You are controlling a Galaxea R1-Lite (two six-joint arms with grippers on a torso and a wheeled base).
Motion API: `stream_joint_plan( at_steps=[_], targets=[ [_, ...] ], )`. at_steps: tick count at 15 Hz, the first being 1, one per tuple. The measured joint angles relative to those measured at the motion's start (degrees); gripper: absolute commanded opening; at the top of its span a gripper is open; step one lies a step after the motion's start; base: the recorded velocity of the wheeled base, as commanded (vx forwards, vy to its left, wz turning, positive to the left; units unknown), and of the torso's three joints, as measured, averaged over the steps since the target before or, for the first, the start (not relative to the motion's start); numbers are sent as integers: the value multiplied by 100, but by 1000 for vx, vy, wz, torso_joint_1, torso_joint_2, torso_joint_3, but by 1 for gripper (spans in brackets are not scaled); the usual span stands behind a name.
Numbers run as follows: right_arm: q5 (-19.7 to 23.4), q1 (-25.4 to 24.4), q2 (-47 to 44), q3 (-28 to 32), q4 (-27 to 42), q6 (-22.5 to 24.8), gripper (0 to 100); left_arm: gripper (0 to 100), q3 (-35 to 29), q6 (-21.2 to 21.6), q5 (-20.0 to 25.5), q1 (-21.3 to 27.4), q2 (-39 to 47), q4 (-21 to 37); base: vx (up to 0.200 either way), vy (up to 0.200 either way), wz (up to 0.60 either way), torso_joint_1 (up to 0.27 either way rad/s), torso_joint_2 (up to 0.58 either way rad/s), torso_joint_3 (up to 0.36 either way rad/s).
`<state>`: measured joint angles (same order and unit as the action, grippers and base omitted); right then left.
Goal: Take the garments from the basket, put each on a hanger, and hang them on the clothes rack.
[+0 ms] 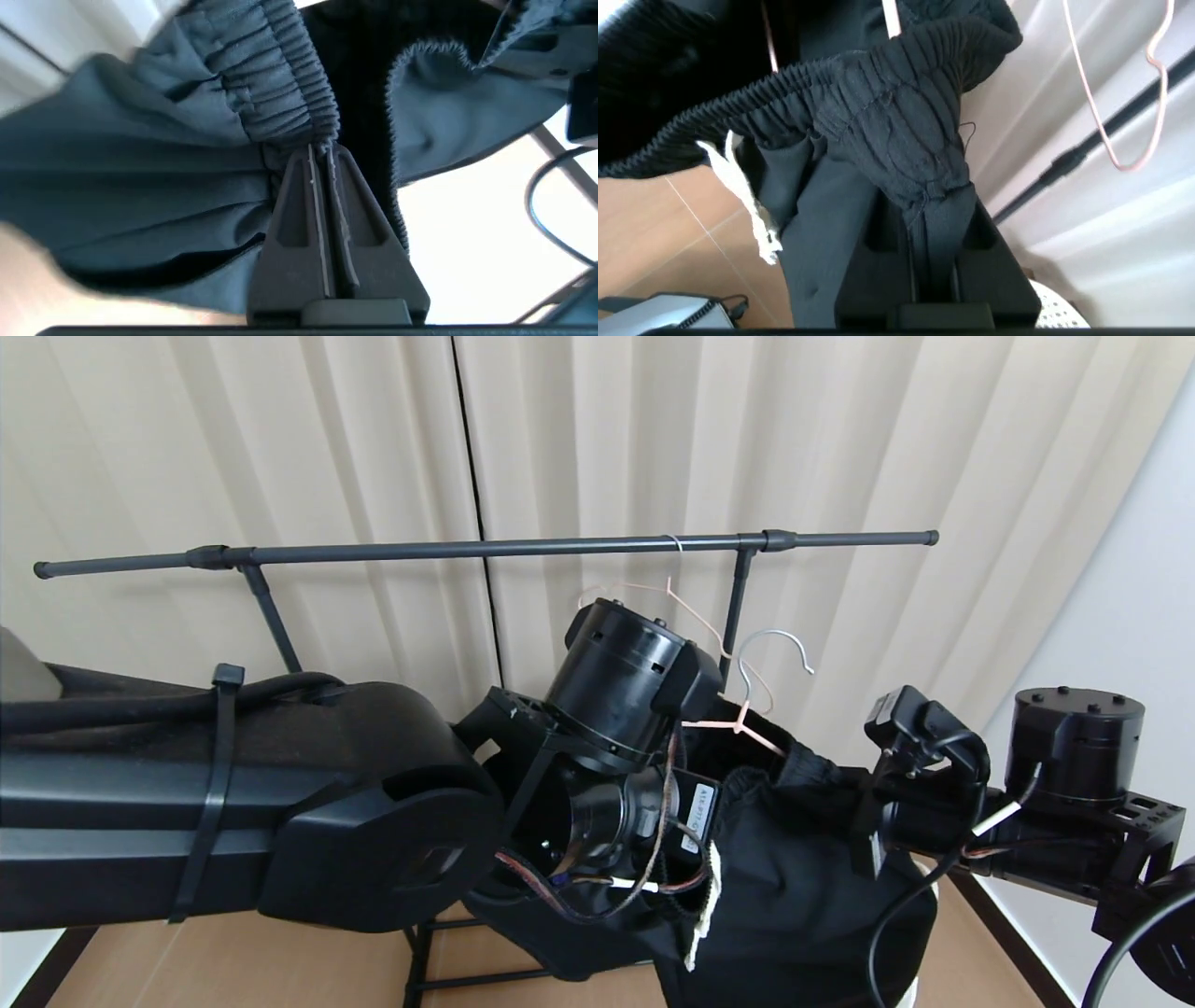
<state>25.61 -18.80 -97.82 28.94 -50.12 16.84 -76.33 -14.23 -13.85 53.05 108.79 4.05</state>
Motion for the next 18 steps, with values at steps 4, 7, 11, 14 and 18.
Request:
stream_joint_plan(
  at_steps=[4,7,11,14,18],
  targets=[
    [296,0,-9,-210,-519,-143,0,0,56,-83,15,-27,4,-44,0,0,0,0,0,0],
    [310,0,-6,-271,-651,-149,0,0,63,-88,11,-30,39,-99,0,0,0,0,0,0],
    [452,-16,22,-439,-1062,-149,0,0,205,-68,2,-44,144,-717,0,0,0,0,0,0],
    [461,-83,88,-491,-1100,-149,0,0,262,-61,0,-80,210,-867,0,0,0,0,0,0],
    [477,-199,311,-579,-1095,-149,0,0,276,-68,-18,-102,268,-976,0,0,0,0,0,0]
  ],
)
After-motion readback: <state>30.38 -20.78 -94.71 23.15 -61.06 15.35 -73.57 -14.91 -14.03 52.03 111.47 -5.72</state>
